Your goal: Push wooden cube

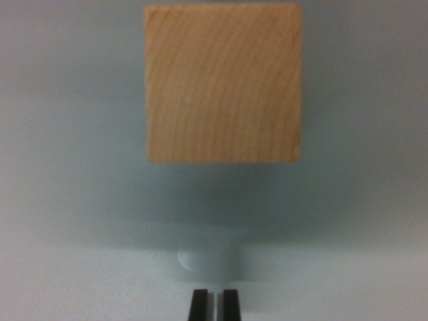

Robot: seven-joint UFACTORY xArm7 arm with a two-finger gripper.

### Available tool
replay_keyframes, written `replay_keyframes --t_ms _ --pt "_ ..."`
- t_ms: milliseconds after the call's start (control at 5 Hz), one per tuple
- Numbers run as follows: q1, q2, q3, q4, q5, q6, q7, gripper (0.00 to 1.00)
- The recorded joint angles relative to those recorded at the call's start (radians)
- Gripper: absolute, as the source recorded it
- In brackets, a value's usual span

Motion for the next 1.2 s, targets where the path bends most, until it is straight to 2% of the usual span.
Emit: replay_keyframes --t_ms 200,400,600,800,1000,1200 --pt "0.0 0.0 0.0 0.0 0.0 0.0 0.0 1.0" --pt "-0.0012 0.017 -0.004 0.025 -0.0036 0.008 -0.003 1.0" --pt "-0.0012 0.017 -0.004 0.025 -0.0036 0.008 -0.003 1.0" --pt "-0.0027 0.039 -0.009 0.058 -0.0083 0.019 -0.007 1.0" --pt "-0.0027 0.039 -0.009 0.058 -0.0083 0.019 -0.007 1.0" --pt "-0.0046 0.066 -0.015 0.097 -0.0138 0.032 -0.012 1.0"
